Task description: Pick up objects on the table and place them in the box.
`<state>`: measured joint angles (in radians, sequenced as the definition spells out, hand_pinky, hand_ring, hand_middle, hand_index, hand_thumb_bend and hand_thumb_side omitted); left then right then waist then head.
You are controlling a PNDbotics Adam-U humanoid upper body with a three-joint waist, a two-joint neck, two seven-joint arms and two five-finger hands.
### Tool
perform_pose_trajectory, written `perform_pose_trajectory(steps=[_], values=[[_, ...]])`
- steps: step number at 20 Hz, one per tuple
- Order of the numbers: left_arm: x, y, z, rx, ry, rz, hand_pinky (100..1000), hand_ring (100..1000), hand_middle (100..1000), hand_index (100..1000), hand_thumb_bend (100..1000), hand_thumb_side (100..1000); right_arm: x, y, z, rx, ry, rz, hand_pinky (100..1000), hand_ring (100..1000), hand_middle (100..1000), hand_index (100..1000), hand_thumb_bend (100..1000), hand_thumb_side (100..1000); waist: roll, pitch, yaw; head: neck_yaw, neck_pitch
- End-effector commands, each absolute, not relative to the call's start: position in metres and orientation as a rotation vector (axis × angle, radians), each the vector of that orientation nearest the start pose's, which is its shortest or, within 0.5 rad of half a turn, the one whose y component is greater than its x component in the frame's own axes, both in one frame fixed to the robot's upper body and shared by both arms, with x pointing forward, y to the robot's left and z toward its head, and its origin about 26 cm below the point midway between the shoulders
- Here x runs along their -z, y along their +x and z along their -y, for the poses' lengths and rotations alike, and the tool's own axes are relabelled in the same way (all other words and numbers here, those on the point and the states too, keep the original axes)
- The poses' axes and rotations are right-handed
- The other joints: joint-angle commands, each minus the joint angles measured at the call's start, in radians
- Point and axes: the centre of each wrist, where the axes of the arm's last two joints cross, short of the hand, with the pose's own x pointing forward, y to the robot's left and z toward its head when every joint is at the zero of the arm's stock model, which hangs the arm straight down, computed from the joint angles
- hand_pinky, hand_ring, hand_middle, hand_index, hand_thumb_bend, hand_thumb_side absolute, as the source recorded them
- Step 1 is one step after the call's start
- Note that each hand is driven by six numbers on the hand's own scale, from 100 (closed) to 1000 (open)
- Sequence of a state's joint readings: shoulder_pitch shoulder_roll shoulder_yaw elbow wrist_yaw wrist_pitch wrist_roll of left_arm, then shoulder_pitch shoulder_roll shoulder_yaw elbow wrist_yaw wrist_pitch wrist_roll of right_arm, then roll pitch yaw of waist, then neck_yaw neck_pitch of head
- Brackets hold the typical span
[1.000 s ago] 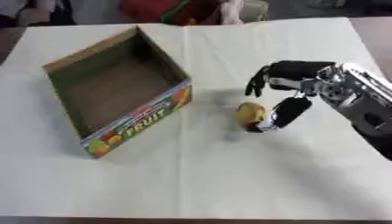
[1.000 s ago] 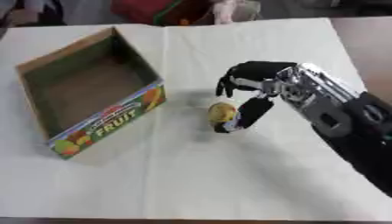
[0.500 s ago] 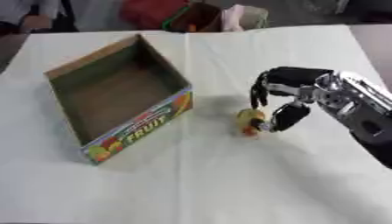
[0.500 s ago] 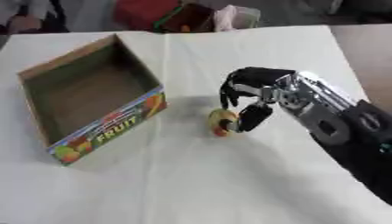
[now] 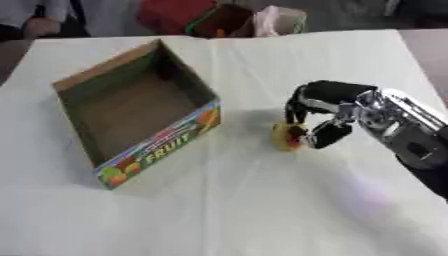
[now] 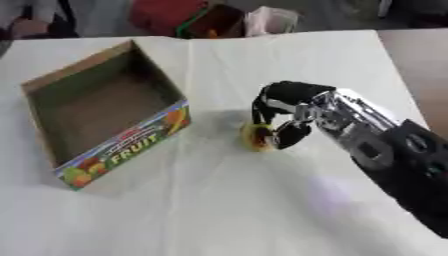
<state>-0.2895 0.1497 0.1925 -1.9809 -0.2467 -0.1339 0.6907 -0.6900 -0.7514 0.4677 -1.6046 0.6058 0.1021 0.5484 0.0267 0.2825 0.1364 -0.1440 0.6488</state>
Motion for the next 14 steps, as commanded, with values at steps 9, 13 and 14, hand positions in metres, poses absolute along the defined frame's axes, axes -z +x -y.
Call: perform_pose_trajectory(steps=[9, 13, 14], values=[[-0.195, 0.298, -0.283, -0.610, 0.792, 2.429, 406, 496, 447, 573, 100, 837, -0.276, 0.351, 0.238, -1.538, -0.859, 1.625, 532, 547, 361, 494, 100, 194, -0.004, -0.023, -0.003, -0.006, -0.002], [-0.195, 0.298, -0.284, -0.609, 0.794, 2.428, 406, 496, 447, 573, 100, 837, -0.298, 0.342, 0.233, -1.487, -0.873, 1.729, 533, 541, 351, 476, 100, 251, -0.005, -0.024, -0.003, -0.008, 0.002], [-0.195, 0.298, -0.284, -0.608, 0.793, 2.428, 406, 496, 447, 573, 100, 837, -0.305, 0.340, 0.231, -1.472, -0.876, 1.760, 534, 541, 350, 475, 100, 255, -0.005, -0.024, -0.004, -0.008, 0.004]])
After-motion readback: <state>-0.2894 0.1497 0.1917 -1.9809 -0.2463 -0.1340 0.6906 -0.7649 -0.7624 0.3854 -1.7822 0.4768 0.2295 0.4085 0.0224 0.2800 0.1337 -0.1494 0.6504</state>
